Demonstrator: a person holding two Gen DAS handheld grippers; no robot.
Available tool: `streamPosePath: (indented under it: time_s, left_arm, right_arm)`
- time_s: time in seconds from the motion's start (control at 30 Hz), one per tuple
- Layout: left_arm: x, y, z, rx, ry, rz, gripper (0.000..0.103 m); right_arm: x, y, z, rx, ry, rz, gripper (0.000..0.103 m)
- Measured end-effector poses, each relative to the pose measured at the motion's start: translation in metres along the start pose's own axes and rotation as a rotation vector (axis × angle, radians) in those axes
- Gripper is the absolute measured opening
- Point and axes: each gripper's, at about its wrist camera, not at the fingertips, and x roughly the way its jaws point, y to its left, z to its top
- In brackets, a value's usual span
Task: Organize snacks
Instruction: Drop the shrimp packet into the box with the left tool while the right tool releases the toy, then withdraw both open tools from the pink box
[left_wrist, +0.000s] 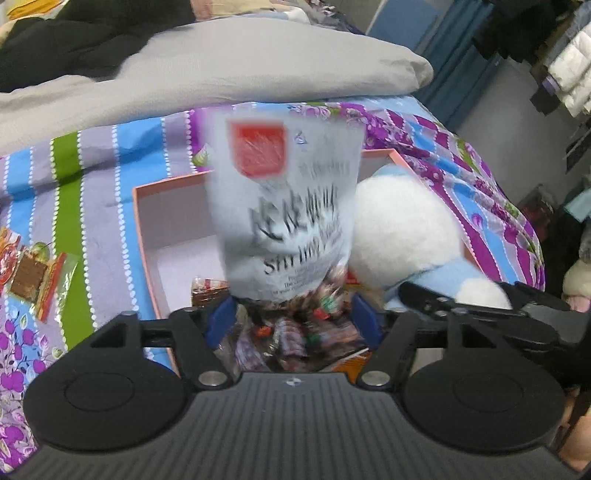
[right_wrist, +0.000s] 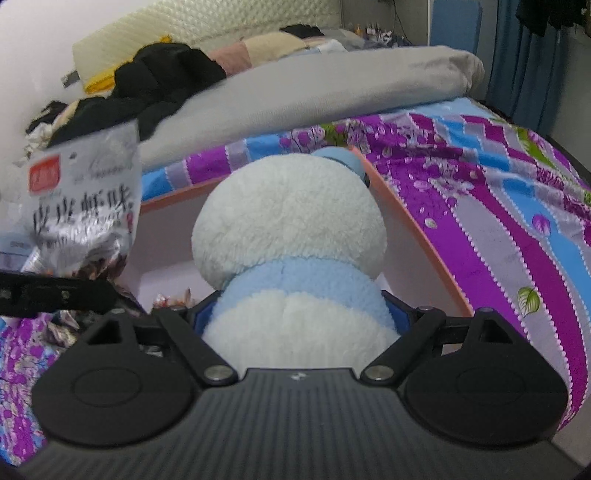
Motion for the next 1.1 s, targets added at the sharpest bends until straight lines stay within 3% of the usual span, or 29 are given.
streamPosePath:
  time_s: [0.03, 0.1, 0.17, 0.2, 0.5, 0.83, 1.1]
  left_arm:
    - [-0.002, -0.001, 0.000, 0.004, -0.009, 0.010, 0.089]
    - [-0.006, -0.001, -0.002, 0.007, -0.027, 0.022, 0.091]
    - [-0.014, 0.000, -0.004, -0.008, -0.038, 0.011, 0.091]
    - [-0.019, 0.001, -0.005, -0.016, -0.044, 0.005, 0.091]
    - [-0.096, -0.004, -0.028, -0.029, -0.139, 0.021, 0.091]
    - [-0.186, -0.003, -0.084, -0.022, -0.246, 0.031, 0.091]
    - [-0.234, 0.006, -0.133, -0.036, -0.302, 0.038, 0.091]
  right_arm:
    - [0.002, 0.001, -0.001, 0.001, 0.016, -0.004, 0.089]
    - [0.005, 0.000, -0.003, 0.008, 0.034, -0.004, 0.091]
    - [0.001, -0.002, -0.004, 0.017, 0.027, 0.015, 0.102]
    - [-0.004, -0.001, -0.005, 0.023, 0.021, 0.024, 0.103]
    - [-0.052, 0.005, -0.012, 0.036, -0.049, 0.042, 0.103]
    - [-0.126, 0.038, -0.037, -0.012, -0.149, 0.096, 0.103]
    - [-0.168, 0.067, -0.063, -0.053, -0.199, 0.140, 0.103]
